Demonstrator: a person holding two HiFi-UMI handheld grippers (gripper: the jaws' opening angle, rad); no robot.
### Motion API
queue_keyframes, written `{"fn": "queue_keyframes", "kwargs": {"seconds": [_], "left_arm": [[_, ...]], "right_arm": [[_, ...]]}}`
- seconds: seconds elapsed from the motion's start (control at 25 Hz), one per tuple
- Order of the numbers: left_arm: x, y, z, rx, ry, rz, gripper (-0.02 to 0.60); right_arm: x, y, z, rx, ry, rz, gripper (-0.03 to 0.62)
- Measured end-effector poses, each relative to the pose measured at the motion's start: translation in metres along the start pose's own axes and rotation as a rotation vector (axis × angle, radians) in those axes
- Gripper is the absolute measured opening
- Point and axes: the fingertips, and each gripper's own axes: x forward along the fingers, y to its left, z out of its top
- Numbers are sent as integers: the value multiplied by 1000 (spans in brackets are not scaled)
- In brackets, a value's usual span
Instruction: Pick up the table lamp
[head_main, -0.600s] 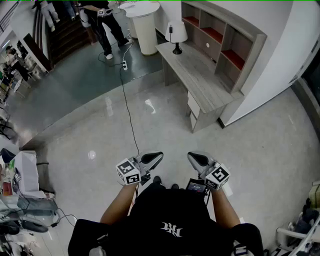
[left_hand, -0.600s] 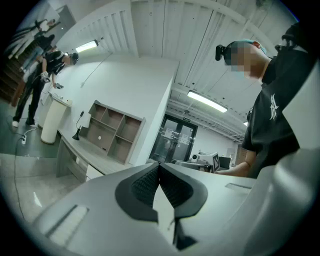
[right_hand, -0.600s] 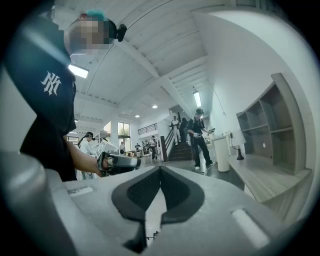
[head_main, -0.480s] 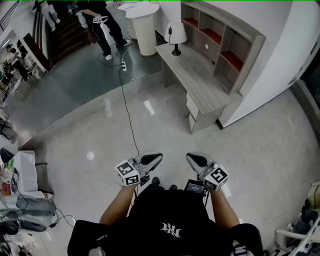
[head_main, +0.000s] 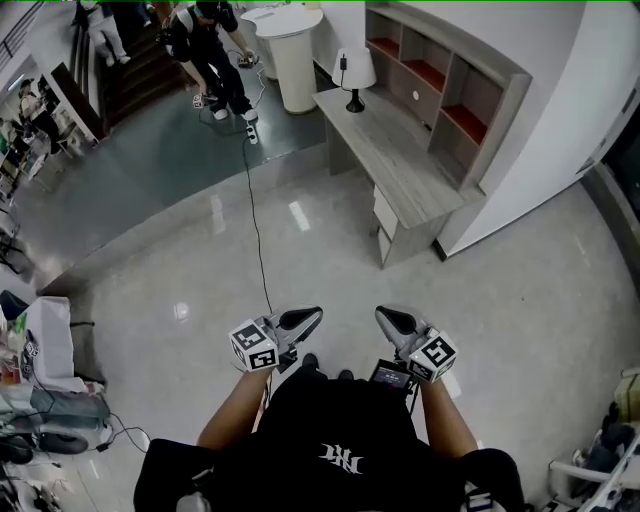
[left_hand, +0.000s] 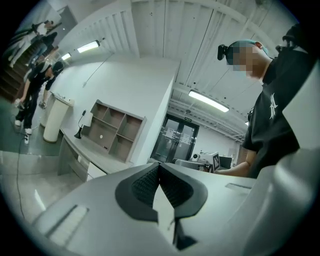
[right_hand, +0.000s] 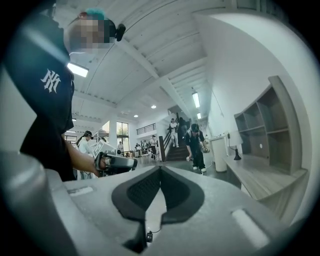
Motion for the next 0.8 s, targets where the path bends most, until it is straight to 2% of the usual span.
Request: {"fn": "queue_keyframes", "kwargs": {"seconds": [0.24, 0.8], "left_arm": [[5, -6, -6, 0, 9, -10, -5], [2, 2, -7, -6, 13, 20, -5]], "right_arm": [[-10, -2, -3, 26, -12, -13, 0], [-9, -11, -7, 36, -10, -29, 0]]}}
